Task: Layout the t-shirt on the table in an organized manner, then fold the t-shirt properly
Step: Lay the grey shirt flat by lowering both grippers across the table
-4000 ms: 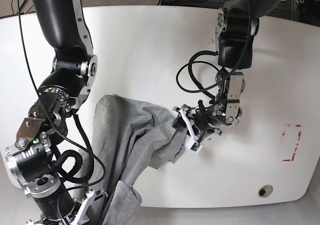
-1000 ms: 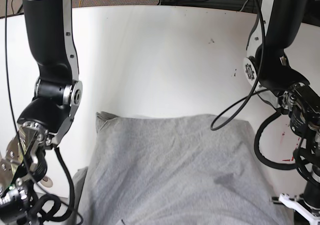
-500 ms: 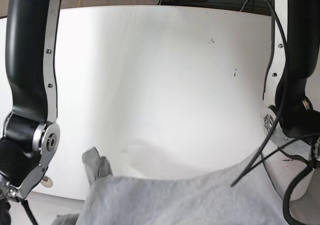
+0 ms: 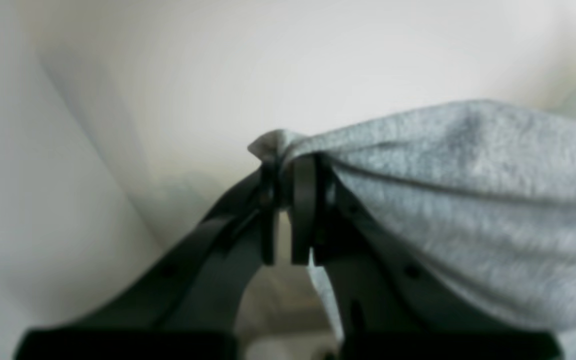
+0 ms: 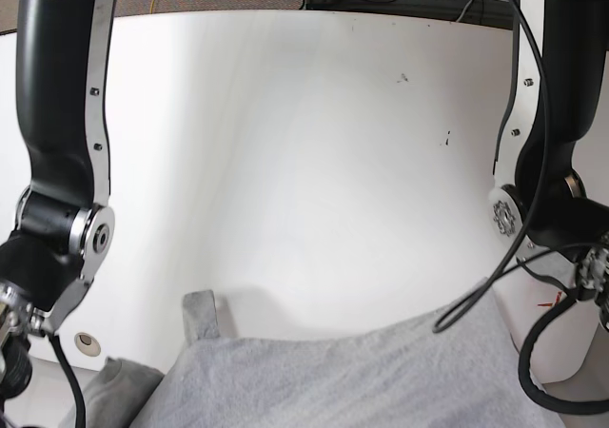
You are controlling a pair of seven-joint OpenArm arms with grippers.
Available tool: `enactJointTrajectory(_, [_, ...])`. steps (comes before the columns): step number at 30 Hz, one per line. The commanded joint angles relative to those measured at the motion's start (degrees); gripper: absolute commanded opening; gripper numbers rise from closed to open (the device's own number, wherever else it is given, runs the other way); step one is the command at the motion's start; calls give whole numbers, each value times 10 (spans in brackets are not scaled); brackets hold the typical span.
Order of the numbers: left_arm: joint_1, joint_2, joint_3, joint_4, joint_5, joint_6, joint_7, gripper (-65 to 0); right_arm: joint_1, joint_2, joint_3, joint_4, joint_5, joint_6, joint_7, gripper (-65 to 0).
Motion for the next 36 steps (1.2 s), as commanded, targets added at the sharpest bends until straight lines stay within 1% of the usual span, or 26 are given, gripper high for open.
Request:
enactJointTrajectory(1, [19,-1,1,21,-5,-3,-13,-640,-38,9,17,54,-3,-5,-1,-650])
enactJointTrajectory(7, [151,-1,1,67,-5,-7,-12,-640,-217,5,72,163,-3,-5,-34,-650])
enactJointTrajectory(8, [162,-1,1,69,-5,-7,-12,-640,-231,5,75,170,-3,-5,-36,-650])
enactJointTrajectory(9, [195,-2,1,79,-5,-8,-12,-640,-275,4,81,193,-3,-5,-39,-650])
enactJointTrajectory(11, [234,-3,0,88,-5,-8,-12,-640,-327,-1,89,221,-3,-5,-40,-650])
enactJointTrajectory(15, [325,-18,-10,104,-6,-13,-15,-640,-433,-26,117,273,-3,-5,-39,-650])
enactJointTrajectory(18, [388,-20,-28,107,-6,-35,-17,-640,-504,-48,143,296,-3,-5,-38,-650])
enactJointTrajectory(19, [411,-19,-43,109,-6,-47,-16,-642,-530,-57,153,298,-3,-5,-36,-650])
enactJointTrajectory(22, [466,-19,-74,113,-6,-72,-16,-646,-578,-77,172,302,-3,-5,-36,-650])
enactJointTrajectory(29, [585,-23,-137,114,-5,-73,-17,-646,-676,-116,221,303,-4,-5,-36,-650])
enactJointTrajectory(33, [637,-24,-171,114,-5,-73,-18,-646,-716,-130,235,304,-4,-5,-35,-650])
enactJointTrajectory(36, [672,-37,-188,114,-4,-73,-18,-646,-745,-143,238,304,-4,-5,-35,-650])
